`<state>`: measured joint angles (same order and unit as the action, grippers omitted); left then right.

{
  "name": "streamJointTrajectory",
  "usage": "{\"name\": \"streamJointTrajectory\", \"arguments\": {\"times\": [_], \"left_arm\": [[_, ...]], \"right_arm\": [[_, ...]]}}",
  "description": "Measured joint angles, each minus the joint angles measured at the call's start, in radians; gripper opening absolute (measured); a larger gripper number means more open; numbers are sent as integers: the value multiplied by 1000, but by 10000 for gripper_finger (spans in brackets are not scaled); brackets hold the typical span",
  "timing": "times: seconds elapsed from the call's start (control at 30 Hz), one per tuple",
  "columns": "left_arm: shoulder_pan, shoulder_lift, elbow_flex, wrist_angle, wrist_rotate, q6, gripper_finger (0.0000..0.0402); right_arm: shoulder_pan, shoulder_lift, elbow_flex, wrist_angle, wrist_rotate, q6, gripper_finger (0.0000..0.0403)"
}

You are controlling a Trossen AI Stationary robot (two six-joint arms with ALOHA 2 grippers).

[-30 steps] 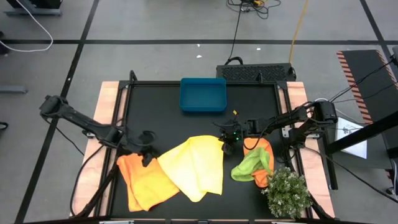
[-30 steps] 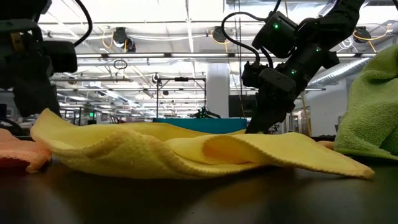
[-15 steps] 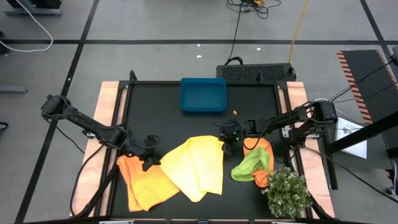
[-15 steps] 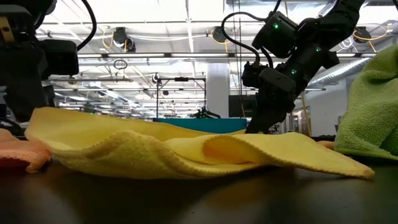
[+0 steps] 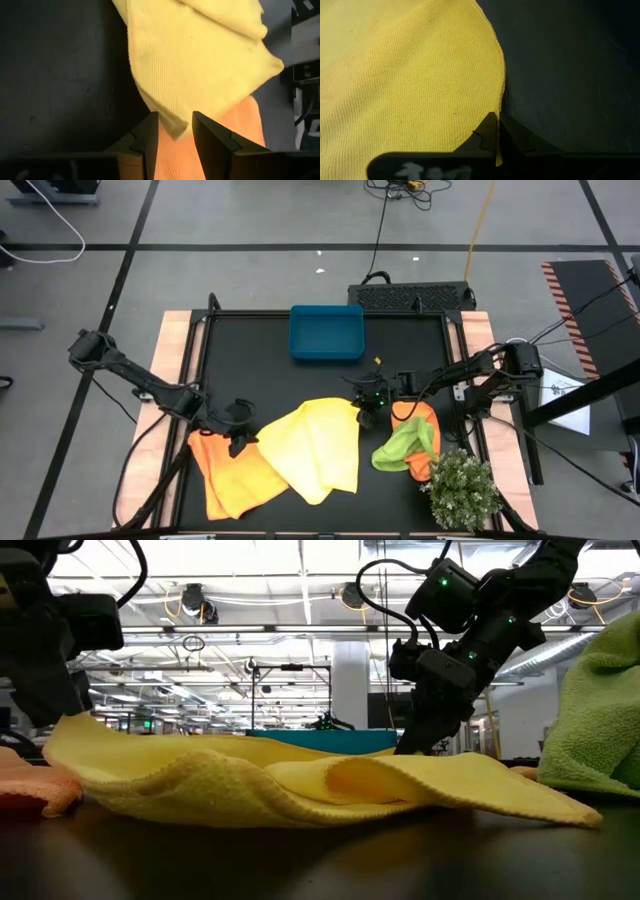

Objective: Fold microfiber towels
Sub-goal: Fold the yellow microfiber towel

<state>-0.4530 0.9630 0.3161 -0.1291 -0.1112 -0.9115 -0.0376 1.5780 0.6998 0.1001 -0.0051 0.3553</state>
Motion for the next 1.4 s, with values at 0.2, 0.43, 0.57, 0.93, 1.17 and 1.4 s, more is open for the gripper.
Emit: {"name": "streamJointTrajectory", "arguments": {"times": [0.2, 0.43, 0.57, 0.93, 1.17, 1.4], "left_arm": [[0, 7, 0, -6, -28, 0, 122], [0, 84, 0, -16, -74, 46, 118], [1, 133, 0, -3, -81, 72, 85], [1, 109, 0, 49, -74, 184, 5], [1, 12, 0, 44, -74, 246, 4], [1, -100, 27, -126, -121, 296, 3]], "right_arm": [[0, 0, 0, 0, 0, 4, 0], [0, 0, 0, 0, 0, 4, 0], [0, 0, 0, 0, 0, 5, 0], [0, 0, 0, 0, 1, 14, 0], [0, 0, 0, 0, 0, 20, 0], [0, -43, -1, -19, 0, 18, 0]]}}
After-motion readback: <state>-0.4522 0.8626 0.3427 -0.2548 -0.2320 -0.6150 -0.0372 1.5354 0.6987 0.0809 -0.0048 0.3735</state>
